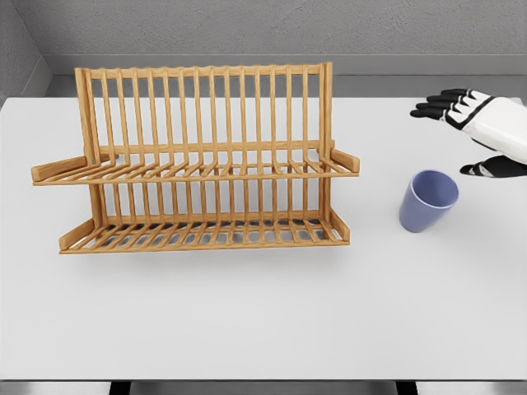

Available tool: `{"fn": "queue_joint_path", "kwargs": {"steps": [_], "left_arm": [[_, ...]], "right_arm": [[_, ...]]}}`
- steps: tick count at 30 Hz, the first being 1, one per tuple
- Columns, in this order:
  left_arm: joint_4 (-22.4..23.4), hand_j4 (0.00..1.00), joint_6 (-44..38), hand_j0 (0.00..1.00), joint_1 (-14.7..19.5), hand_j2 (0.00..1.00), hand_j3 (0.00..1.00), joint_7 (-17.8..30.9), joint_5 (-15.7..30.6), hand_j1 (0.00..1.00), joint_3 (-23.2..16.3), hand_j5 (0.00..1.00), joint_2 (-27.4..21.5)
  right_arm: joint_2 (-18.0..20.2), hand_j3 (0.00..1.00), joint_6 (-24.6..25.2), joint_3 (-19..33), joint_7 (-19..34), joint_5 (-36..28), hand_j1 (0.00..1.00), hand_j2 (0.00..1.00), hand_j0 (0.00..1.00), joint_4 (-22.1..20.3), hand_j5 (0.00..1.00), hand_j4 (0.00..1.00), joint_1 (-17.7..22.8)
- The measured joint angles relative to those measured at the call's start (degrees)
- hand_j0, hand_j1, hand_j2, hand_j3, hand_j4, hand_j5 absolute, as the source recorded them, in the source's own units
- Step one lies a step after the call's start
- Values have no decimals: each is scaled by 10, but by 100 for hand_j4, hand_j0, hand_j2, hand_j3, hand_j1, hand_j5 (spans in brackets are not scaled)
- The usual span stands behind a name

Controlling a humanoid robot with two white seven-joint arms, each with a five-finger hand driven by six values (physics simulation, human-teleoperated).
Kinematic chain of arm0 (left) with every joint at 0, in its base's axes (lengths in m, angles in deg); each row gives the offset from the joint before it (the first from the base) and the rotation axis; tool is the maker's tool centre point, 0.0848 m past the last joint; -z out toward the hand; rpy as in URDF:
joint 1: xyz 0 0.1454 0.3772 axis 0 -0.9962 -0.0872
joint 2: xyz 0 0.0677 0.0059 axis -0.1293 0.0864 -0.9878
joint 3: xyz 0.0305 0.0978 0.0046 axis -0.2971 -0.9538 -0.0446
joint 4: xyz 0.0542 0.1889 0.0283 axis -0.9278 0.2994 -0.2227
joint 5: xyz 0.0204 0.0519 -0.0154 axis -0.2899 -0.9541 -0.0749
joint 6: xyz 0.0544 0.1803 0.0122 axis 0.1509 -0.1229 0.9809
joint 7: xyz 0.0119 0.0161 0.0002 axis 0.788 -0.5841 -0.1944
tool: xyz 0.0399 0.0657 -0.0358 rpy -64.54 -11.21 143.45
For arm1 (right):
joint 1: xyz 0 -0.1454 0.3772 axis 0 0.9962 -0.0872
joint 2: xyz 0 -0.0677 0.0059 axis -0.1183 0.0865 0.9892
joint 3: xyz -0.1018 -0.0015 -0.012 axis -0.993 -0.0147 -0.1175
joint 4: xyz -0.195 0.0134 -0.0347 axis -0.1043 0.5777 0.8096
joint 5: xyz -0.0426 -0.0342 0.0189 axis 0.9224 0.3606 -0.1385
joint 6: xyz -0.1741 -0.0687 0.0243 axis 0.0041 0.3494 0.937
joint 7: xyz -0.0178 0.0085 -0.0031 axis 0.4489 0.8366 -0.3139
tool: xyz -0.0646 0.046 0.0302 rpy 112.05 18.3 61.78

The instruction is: Right arm put cup on second shelf

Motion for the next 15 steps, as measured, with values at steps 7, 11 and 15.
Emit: {"fn": "queue_joint_path", "kwargs": {"steps": [7, 11, 15], "left_arm": [[0, 100, 0, 100, 0, 100, 100, 0, 0, 100, 0, 100, 0], [0, 100, 0, 100, 0, 100, 100, 0, 0, 100, 0, 100, 0], [0, 100, 0, 100, 0, 100, 100, 0, 0, 100, 0, 100, 0]], "right_arm": [[30, 100, 3, 0, -5, -5, 100, 100, 100, 0, 100, 100, 10], [56, 100, 1, 1, 66, -6, 100, 100, 100, -1, 100, 100, 2], [56, 100, 3, 0, 174, -5, 100, 100, 100, -6, 100, 100, 0]]}}
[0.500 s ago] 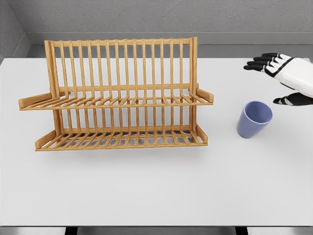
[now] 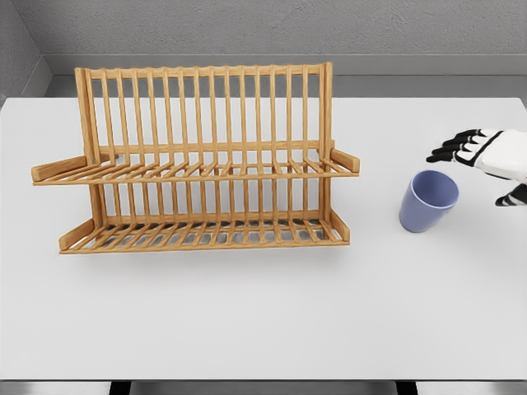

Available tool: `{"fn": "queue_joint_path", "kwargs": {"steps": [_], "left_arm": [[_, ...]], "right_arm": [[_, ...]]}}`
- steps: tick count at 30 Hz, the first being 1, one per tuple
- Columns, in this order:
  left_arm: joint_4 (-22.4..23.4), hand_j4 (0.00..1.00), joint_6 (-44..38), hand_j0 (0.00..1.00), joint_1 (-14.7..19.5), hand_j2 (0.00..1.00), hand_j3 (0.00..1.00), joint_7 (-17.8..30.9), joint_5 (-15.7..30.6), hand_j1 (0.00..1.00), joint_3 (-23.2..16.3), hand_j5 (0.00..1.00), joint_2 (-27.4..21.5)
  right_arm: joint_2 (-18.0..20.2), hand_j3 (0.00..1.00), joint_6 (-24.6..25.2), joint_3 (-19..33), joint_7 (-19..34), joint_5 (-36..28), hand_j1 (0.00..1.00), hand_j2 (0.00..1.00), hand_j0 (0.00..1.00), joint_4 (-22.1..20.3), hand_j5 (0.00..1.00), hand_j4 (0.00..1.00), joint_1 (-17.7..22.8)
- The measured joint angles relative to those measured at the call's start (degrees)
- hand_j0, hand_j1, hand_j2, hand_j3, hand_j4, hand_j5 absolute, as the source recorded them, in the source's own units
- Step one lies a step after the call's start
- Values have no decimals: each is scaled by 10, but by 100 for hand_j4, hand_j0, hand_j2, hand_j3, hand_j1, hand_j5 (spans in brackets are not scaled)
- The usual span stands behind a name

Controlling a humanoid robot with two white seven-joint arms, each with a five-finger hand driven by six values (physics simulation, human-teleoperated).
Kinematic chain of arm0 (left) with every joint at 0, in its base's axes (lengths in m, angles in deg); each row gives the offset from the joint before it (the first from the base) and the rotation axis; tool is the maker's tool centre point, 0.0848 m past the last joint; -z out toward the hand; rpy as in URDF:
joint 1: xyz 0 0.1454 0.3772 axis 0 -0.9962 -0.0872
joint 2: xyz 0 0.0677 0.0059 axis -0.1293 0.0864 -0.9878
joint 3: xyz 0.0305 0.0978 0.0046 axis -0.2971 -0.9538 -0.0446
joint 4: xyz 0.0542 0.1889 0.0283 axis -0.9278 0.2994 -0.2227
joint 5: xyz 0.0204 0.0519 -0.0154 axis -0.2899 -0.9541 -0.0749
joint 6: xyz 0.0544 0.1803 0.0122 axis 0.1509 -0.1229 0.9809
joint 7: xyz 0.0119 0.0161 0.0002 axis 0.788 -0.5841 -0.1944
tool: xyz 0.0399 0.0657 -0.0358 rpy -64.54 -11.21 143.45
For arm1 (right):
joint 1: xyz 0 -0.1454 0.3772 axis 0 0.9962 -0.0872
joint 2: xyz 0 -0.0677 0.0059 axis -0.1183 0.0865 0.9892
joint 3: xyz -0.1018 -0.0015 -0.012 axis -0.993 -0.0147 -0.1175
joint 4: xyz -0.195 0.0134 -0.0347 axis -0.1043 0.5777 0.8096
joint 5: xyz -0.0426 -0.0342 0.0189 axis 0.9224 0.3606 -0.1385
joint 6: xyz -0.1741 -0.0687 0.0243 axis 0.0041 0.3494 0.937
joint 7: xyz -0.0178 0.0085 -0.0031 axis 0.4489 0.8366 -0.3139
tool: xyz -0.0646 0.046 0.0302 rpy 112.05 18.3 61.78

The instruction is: Right arm put cup on second shelf

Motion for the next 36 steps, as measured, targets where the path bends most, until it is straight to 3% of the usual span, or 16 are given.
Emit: {"fn": "queue_joint_path", "kwargs": {"steps": [2, 5, 6, 9, 13, 36], "left_arm": [[0, 100, 0, 100, 0, 100, 100, 0, 0, 100, 0, 100, 0], [0, 100, 0, 100, 0, 100, 100, 0, 0, 100, 0, 100, 0], [0, 100, 0, 100, 0, 100, 100, 0, 0, 100, 0, 100, 0], [0, 100, 0, 100, 0, 100, 100, 0, 0, 100, 0, 100, 0], [0, 100, 0, 100, 0, 100, 100, 0, 0, 100, 0, 100, 0], [0, 100, 0, 100, 0, 100, 100, 0, 0, 100, 0, 100, 0]], "right_arm": [[-8, 100, 3, -3, 30, 1, 100, 100, 100, 0, 100, 100, -12], [-31, 100, 6, -49, 49, 1, 100, 100, 100, 13, 100, 100, -142], [-41, 100, 6, -73, 52, 1, 100, 100, 100, 20, 100, 100, -148], [-56, 100, 5, -123, 58, 3, 100, 100, 100, 44, 100, 100, -151], [-63, 100, 5, -149, 60, 3, 100, 100, 100, 60, 100, 100, -151], [-87, 100, 5, -184, 61, 3, 100, 100, 100, 95, 100, 100, -157]]}}
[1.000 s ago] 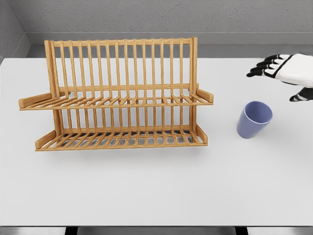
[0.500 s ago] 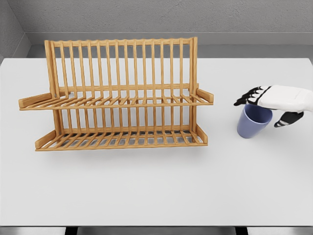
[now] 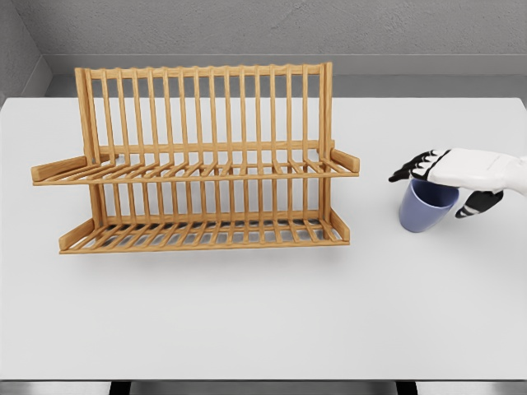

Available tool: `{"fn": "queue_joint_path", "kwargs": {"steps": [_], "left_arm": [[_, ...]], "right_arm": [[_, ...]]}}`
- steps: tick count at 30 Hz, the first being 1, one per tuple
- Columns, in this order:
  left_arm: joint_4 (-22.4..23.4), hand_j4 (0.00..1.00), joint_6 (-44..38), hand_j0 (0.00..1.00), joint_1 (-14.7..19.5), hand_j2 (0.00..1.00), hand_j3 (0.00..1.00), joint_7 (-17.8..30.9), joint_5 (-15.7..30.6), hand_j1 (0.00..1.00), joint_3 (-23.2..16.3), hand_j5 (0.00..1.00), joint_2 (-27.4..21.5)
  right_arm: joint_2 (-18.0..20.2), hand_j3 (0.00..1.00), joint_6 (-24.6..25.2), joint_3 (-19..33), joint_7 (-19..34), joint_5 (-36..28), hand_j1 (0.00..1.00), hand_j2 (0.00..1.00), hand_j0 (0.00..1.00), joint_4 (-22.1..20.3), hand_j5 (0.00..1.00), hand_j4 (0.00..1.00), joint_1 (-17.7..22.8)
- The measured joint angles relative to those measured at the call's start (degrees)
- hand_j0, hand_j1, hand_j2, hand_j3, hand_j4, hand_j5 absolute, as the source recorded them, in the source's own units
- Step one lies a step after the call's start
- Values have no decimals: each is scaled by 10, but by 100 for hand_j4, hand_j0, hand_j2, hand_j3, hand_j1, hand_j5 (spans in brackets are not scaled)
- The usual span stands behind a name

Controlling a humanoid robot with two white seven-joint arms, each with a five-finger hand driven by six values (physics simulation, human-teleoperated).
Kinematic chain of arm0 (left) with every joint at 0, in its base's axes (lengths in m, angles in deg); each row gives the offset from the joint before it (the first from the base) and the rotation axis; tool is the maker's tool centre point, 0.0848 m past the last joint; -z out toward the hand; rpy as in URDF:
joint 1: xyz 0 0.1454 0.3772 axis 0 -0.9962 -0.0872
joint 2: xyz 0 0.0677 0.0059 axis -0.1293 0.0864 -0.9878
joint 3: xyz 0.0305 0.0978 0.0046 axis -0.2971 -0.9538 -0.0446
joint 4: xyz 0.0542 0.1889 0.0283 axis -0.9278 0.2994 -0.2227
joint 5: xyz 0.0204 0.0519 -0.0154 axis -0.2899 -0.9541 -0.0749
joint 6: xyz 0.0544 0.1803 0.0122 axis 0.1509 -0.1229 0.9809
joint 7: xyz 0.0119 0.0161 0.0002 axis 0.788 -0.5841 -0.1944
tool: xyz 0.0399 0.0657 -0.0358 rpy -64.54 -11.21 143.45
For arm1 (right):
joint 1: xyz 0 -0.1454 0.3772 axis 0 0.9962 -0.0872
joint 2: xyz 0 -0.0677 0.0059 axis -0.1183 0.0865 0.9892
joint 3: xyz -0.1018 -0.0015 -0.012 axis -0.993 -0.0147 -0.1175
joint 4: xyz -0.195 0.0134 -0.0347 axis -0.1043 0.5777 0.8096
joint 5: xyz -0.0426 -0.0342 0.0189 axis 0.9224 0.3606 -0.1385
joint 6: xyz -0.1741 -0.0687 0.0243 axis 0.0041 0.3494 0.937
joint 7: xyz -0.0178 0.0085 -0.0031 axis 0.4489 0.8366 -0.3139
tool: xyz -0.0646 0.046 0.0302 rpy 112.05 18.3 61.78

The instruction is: Right arm put cup on second shelf

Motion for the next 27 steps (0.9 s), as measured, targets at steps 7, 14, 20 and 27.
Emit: {"fn": "queue_joint_path", "kwargs": {"steps": [7, 14, 20, 27], "left_arm": [[0, 100, 0, 100, 0, 100, 100, 0, 0, 100, 0, 100, 0], [0, 100, 0, 100, 0, 100, 100, 0, 0, 100, 0, 100, 0], [0, 100, 0, 100, 0, 100, 100, 0, 0, 100, 0, 100, 0], [0, 100, 0, 100, 0, 100, 100, 0, 0, 100, 0, 100, 0]], "right_arm": [[-3, 77, 0, -2, 0, 0, 77, 77, 77, 6, 77, 77, -1], [-3, 53, -1, -3, 0, 1, 53, 53, 53, 4, 53, 53, -2], [-2, 53, -1, -1, 0, 2, 53, 53, 53, 2, 53, 53, -25], [2, 53, 0, 4, 0, 2, 53, 53, 53, -1, 53, 53, -49]]}}
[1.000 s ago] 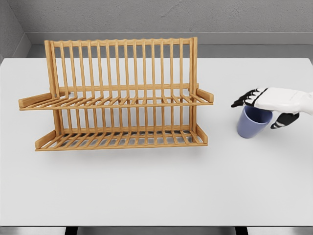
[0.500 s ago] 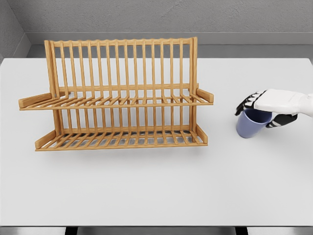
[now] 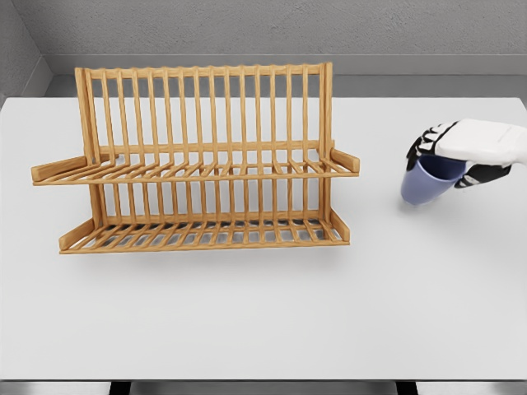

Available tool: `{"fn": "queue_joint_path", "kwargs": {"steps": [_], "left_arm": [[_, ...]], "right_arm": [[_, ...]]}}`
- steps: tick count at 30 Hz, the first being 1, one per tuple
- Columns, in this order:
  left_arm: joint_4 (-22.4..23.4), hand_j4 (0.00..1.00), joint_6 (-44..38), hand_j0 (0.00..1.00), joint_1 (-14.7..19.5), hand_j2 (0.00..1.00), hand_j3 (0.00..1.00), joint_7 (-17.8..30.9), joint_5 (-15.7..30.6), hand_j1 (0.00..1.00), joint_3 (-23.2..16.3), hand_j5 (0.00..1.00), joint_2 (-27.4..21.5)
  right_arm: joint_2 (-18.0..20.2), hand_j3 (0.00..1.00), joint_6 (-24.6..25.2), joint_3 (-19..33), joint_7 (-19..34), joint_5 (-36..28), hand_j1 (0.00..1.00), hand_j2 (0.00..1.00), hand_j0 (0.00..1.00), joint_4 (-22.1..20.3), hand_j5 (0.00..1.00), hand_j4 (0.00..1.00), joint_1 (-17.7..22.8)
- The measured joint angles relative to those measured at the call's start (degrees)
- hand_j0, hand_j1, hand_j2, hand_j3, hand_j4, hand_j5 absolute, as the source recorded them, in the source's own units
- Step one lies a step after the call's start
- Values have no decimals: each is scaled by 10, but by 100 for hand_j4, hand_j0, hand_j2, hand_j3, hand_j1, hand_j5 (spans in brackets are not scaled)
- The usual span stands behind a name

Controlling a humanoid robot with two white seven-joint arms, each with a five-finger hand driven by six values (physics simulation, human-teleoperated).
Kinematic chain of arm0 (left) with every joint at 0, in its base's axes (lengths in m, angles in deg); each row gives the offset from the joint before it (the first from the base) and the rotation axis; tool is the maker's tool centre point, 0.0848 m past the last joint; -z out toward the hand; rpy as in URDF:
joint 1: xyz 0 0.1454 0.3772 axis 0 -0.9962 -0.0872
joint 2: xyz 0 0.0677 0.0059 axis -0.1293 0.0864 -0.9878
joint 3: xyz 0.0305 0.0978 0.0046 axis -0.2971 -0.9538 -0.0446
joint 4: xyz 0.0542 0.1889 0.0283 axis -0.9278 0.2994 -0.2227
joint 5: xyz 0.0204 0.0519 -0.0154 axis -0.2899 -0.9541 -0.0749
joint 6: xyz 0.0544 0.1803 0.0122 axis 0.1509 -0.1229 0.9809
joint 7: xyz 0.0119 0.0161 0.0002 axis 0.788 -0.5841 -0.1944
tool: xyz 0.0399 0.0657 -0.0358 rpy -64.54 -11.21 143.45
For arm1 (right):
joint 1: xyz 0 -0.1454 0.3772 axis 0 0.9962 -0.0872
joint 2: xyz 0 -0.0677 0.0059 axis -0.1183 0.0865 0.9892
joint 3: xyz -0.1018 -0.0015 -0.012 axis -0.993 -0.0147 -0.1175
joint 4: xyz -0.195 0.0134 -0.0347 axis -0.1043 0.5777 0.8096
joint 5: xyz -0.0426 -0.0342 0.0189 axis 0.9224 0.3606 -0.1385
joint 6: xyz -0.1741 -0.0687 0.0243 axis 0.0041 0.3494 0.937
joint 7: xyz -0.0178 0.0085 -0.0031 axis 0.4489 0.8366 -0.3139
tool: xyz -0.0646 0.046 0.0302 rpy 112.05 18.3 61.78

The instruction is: Right arm put cup on second shelf

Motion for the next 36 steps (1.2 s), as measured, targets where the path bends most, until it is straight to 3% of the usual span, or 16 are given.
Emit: {"fn": "queue_joint_path", "kwargs": {"steps": [19, 25, 36], "left_arm": [[0, 100, 0, 100, 0, 100, 100, 0, 0, 100, 0, 100, 0], [0, 100, 0, 100, 0, 100, 100, 0, 0, 100, 0, 100, 0], [0, 100, 0, 100, 0, 100, 100, 0, 0, 100, 0, 100, 0]], "right_arm": [[3, 54, -1, 2, 1, 2, 54, 54, 54, 1, 54, 54, -89], [4, 54, 1, 3, 0, -3, 54, 54, 54, -2, 54, 54, -99], [4, 54, 0, 14, 0, -5, 54, 54, 54, -52, 54, 54, -113]]}}
